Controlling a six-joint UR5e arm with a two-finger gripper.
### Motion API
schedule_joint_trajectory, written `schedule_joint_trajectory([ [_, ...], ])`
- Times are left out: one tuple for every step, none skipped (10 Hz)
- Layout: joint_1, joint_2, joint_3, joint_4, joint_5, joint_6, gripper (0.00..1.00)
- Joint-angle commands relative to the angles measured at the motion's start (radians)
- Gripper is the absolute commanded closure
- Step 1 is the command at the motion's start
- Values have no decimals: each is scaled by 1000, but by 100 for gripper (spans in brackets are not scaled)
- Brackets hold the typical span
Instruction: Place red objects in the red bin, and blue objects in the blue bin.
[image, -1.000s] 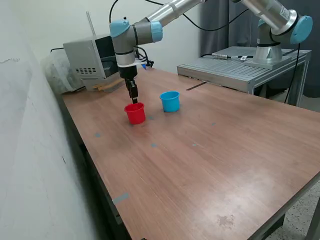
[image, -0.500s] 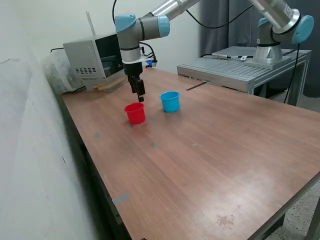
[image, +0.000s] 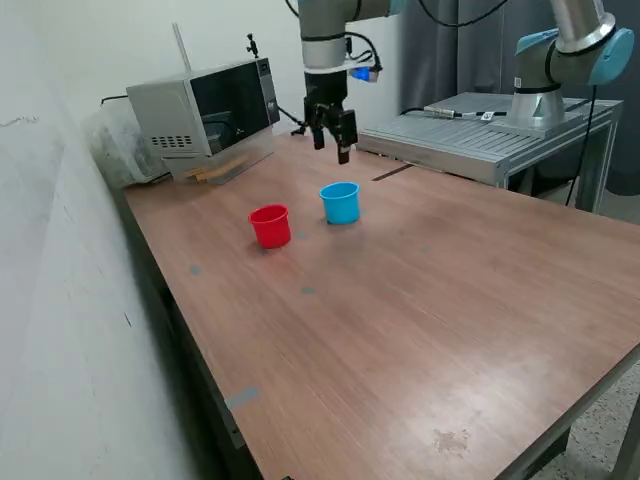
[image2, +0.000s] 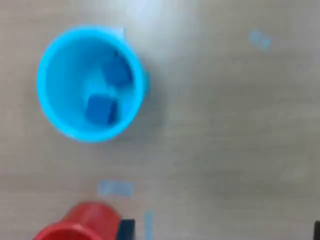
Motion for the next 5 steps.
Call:
schedule_joint_trajectory([
  [41, -259, 239, 1, 9, 5, 0],
  [41, -317, 277, 2, 10, 7, 0],
  [38, -383, 315, 2, 10, 7, 0],
  [28, -460, 354, 8, 10, 8, 0],
  [26, -507, 374, 12, 9, 8, 0],
])
